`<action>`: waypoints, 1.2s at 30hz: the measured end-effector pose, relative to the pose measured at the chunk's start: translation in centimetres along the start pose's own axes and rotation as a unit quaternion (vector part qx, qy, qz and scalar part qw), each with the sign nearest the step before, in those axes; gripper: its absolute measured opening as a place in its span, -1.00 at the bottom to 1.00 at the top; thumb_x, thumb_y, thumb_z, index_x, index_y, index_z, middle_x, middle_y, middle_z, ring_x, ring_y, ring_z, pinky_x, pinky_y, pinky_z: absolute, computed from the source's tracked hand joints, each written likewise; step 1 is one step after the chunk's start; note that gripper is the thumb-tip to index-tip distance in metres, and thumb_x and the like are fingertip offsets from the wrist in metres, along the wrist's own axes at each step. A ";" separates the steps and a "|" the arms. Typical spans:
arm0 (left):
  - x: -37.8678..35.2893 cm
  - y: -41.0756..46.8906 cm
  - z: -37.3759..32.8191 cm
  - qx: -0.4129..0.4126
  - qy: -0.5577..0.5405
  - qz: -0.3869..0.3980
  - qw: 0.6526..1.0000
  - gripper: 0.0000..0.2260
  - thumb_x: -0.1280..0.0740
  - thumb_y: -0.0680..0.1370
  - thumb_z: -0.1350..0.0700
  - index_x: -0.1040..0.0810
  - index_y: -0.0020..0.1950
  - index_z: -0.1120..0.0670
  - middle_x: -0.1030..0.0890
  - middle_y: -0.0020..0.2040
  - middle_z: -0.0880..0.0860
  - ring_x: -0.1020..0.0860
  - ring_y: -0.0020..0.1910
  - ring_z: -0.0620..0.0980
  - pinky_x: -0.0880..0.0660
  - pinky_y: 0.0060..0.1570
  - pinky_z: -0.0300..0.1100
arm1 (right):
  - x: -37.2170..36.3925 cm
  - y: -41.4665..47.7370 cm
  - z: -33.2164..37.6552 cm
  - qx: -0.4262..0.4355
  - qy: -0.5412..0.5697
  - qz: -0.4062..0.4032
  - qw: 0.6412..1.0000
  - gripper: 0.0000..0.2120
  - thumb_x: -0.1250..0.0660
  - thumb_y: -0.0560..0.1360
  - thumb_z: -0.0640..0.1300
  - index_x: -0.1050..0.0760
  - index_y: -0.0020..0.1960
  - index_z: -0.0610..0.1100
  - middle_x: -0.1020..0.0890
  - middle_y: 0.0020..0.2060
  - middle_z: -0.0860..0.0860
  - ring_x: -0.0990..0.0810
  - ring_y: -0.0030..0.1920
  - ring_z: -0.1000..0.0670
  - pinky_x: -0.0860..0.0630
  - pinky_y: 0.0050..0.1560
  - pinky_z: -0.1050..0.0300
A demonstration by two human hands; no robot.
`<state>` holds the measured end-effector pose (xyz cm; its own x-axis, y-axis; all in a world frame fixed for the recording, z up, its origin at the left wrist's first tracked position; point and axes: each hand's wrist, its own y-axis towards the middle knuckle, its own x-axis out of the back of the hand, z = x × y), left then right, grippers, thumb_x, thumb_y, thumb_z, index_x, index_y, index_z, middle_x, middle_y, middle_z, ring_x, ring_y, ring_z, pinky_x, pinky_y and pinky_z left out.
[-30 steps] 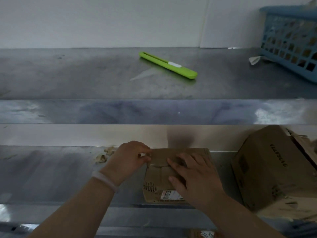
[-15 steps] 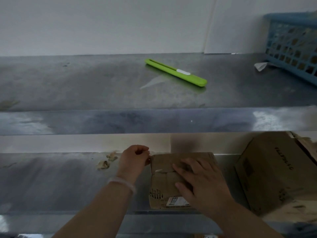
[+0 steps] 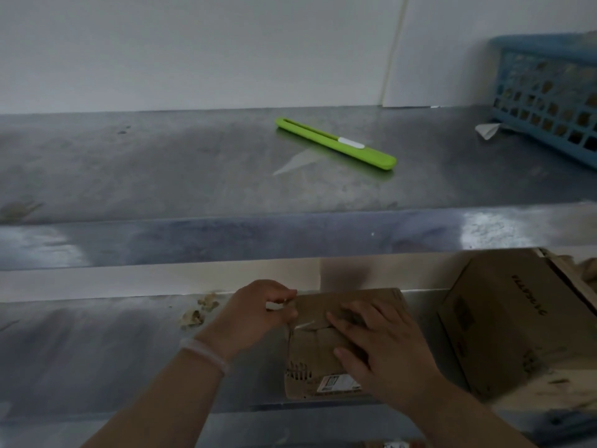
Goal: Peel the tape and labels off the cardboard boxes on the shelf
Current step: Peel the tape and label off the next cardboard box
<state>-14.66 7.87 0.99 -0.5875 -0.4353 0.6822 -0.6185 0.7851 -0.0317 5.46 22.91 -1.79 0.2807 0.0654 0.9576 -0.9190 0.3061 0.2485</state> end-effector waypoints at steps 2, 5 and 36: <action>-0.4 0.4 -0.2 -0.014 0.037 -0.009 0.999 -0.73 -0.47 0.45 -0.02 -0.64 0.14 -0.04 -0.55 -0.01 -0.20 -0.55 0.00 -0.25 -0.46 0.09 -0.36 | 0.0 0.0 0.0 -0.002 0.001 0.000 1.000 -0.54 -0.13 0.52 0.29 -0.52 0.31 0.15 -0.54 0.21 0.10 -0.51 0.18 -0.07 -0.43 0.24 -0.12; -0.6 1.1 -0.2 0.003 0.056 -0.048 0.997 -0.88 -0.46 0.46 -0.03 -0.67 -0.02 -0.09 -0.59 -0.13 -0.22 -0.52 -0.16 -0.32 -0.34 -0.16 -0.57 | -0.1 -0.1 0.0 -0.001 0.005 -0.001 1.000 -0.55 -0.15 0.51 0.28 -0.52 0.31 0.15 -0.53 0.21 0.10 -0.50 0.18 -0.08 -0.43 0.23 -0.10; -0.4 1.8 0.6 0.105 -0.168 -0.080 0.977 -0.95 -0.44 0.49 0.18 -0.60 -0.09 0.12 -0.64 -0.16 0.07 -0.65 -0.16 0.01 -0.64 -0.18 -0.09 | -0.2 -0.1 0.0 -0.002 0.007 0.006 1.000 -0.54 -0.11 0.54 0.28 -0.48 0.35 0.16 -0.51 0.25 0.12 -0.46 0.24 -0.05 -0.40 0.28 -0.12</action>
<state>-15.87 9.14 0.20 -0.5910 -0.6930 0.4128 -0.7890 0.6032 -0.1168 5.51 22.84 -1.98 0.2735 0.0815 0.9584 -0.9213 0.3085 0.2367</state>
